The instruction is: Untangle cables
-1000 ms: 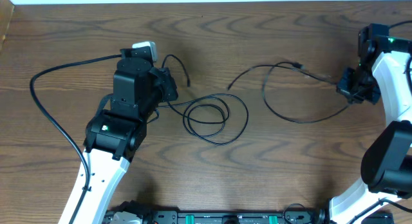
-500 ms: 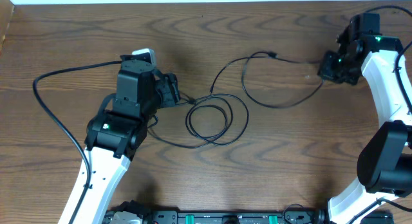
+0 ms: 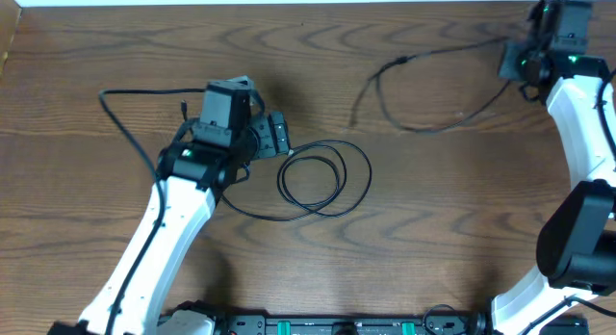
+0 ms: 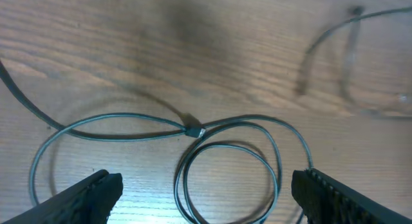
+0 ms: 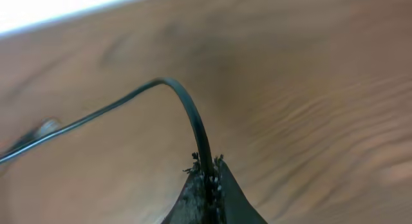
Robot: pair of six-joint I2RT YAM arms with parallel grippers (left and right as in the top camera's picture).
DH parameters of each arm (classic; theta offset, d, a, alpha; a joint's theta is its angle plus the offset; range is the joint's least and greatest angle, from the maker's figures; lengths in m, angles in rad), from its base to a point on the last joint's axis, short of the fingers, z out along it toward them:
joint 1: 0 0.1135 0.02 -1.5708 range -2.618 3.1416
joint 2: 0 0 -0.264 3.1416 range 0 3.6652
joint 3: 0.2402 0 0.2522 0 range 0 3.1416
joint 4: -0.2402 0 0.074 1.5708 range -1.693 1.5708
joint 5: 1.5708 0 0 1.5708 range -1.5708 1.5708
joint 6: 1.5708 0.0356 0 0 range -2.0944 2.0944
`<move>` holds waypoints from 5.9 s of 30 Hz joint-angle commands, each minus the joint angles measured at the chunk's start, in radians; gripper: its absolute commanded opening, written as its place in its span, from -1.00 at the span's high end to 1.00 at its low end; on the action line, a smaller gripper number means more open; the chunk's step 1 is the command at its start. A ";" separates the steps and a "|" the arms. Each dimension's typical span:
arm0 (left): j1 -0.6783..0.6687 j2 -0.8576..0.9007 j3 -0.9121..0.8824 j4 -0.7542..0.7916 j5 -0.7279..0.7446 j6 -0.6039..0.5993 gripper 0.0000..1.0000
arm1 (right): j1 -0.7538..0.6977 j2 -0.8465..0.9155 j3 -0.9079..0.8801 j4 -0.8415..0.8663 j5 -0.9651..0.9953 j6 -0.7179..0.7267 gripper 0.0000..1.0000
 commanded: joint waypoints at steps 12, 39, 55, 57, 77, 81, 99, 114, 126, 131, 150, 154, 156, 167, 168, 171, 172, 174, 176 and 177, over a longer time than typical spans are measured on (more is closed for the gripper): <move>0.002 0.122 0.011 -0.002 0.013 0.006 -0.83 | -0.333 0.085 0.100 0.986 0.219 -0.549 0.98; 0.002 0.122 0.011 0.042 0.013 0.006 -0.85 | -0.322 0.644 0.573 0.169 0.286 -0.387 -0.99; 0.002 0.122 0.011 0.042 0.012 0.006 -0.85 | -0.323 0.242 0.573 -0.091 0.131 -0.065 -0.98; 0.002 0.122 0.011 0.042 0.013 0.006 -0.85 | -0.342 0.200 0.573 -0.187 0.131 0.050 -0.99; 0.002 0.122 0.011 0.042 0.013 0.006 -0.85 | -0.497 0.320 0.493 -0.290 0.244 0.636 -0.18; 0.002 0.122 0.011 0.042 0.013 0.006 -0.85 | -0.507 0.365 0.493 -0.198 0.285 0.636 -0.08; 0.002 0.122 0.011 0.042 0.013 0.006 -0.85 | -0.523 0.562 0.493 0.129 0.249 0.636 0.21; 0.002 0.122 0.011 0.042 0.013 0.006 -0.86 | -0.523 0.427 0.494 0.055 0.086 0.628 -0.19; 0.002 0.122 0.011 0.042 0.013 0.006 -0.86 | -0.538 0.450 0.492 0.103 0.153 0.640 -0.20; 0.002 0.122 0.011 0.042 0.013 0.006 -0.86 | -0.550 0.503 0.492 0.142 0.161 0.640 -0.17; 0.002 0.122 0.011 0.042 0.013 0.006 -0.86 | -0.581 0.571 0.492 0.242 0.113 0.631 0.65; 0.002 0.122 0.011 0.042 0.013 0.006 -0.85 | -0.578 0.571 0.492 0.225 0.085 0.603 0.98; 0.002 0.122 0.011 0.042 0.012 0.006 -0.86 | -0.571 0.571 0.492 0.240 0.046 0.534 0.98; 0.002 0.122 0.011 0.042 0.013 0.006 -0.85 | -0.412 0.558 0.510 0.487 -0.359 -0.079 0.98; 0.002 0.122 0.011 0.042 0.013 0.006 -0.85 | -0.389 0.558 0.517 0.513 -0.341 -0.116 0.98; 0.002 0.122 0.011 0.042 0.013 0.006 -0.85 | -0.317 0.558 0.531 0.638 -0.153 -0.225 0.98; 0.002 0.122 0.011 0.042 0.013 0.006 -0.85 | -0.302 0.558 0.531 0.676 -0.090 -0.262 0.98; 0.002 0.122 0.011 0.042 0.013 0.006 -0.86 | -0.279 0.561 0.531 0.747 0.015 -0.360 0.98; 0.002 0.122 0.011 0.042 0.013 0.006 -0.85 | -0.269 0.561 0.531 0.809 0.094 -0.441 0.98; 0.002 0.122 0.011 0.042 0.013 0.006 -0.85 | -0.271 0.561 0.531 0.839 0.123 -0.470 0.98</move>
